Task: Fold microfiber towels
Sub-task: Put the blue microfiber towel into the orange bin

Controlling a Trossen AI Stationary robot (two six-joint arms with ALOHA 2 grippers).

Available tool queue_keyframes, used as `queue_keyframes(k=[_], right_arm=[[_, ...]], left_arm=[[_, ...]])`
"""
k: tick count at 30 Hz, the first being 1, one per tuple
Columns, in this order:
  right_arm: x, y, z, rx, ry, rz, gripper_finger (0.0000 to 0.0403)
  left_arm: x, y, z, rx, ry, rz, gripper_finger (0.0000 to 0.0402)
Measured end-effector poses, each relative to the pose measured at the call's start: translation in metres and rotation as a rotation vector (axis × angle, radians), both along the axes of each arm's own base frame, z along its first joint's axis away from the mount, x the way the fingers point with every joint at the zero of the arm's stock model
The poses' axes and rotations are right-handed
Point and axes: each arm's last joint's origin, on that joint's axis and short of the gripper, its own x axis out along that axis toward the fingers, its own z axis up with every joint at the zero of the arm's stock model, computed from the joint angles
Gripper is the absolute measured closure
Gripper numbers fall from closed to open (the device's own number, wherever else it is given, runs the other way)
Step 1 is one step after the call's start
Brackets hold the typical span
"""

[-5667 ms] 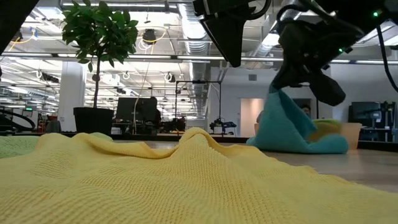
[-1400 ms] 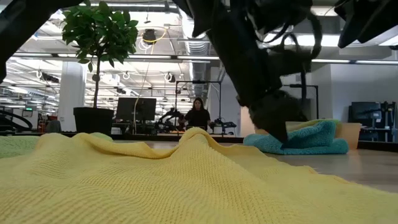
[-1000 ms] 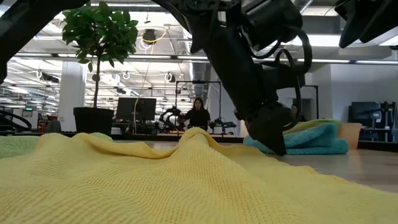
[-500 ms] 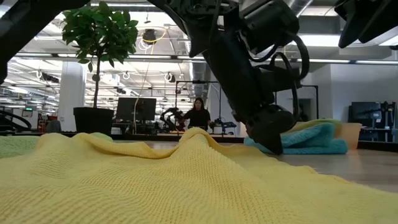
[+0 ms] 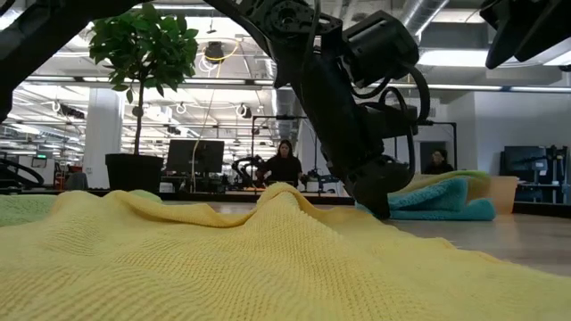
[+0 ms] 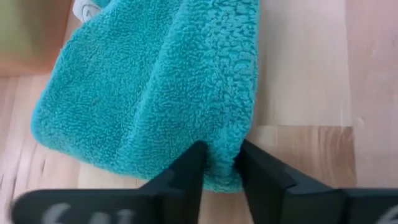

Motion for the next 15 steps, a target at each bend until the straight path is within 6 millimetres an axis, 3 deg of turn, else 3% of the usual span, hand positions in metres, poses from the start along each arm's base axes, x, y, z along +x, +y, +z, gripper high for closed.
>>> queue_keyframes(k=[5, 15], right_arm=[[0.000, 0.000, 0.000, 0.009, -0.004, -0.010, 0.0181], [0.000, 0.003, -0.001, 0.073, 0.034, 0.016, 0.0181]], left_arm=[[-0.001, 0.000, -0.002, 0.009, 0.020, -0.024, 0.0389], [0.009, 0.001, 0.017, -0.093, -0.020, -0.036, 0.0399]])
